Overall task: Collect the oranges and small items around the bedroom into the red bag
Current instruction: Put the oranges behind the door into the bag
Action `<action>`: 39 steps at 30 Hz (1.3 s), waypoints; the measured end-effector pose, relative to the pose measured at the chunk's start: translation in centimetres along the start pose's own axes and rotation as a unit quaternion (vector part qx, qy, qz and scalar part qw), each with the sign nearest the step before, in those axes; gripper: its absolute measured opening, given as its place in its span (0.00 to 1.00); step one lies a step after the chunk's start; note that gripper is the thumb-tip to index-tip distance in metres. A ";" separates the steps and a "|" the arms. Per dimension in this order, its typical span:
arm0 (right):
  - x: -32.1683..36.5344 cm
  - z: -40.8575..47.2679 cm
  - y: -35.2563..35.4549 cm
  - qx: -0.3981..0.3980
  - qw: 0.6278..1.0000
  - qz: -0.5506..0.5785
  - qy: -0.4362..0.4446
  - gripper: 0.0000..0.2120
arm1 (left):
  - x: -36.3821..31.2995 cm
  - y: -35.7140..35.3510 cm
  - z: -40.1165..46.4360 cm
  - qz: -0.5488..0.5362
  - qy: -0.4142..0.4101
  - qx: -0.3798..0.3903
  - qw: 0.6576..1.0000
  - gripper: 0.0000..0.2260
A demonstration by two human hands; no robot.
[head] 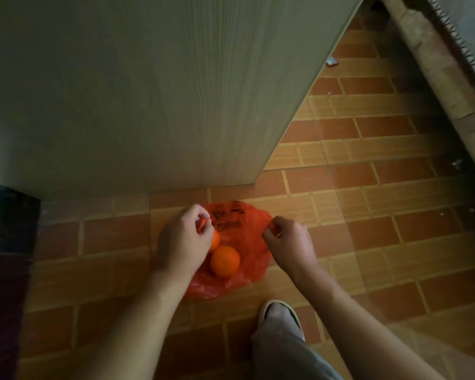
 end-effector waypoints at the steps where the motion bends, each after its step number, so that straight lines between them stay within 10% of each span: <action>1: 0.8 -0.8 0.9 -0.008 1.000 0.016 -0.008 0.08 | -0.7 1.0 -1.2 -0.013 0.020 -0.005 1.000 0.05; 10: 9.1 -10.0 16.4 -0.002 0.998 0.050 -0.026 0.07 | -11.6 16.0 -7.7 -0.038 0.099 -0.012 0.994 0.06; 39: 38.6 -48.2 73.3 -0.256 0.955 0.119 0.089 0.06 | -56.5 71.4 -21.6 0.003 -0.194 -0.141 0.971 0.06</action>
Point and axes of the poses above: each hand's wrist, its own z-axis towards the middle knuckle, its own y-axis out of the back of the hand, x = y × z, the point moved 4 cm from there along z, towards the middle knuckle, and after that the axes turned 2 degrees about -x, right-handed, at the moved point
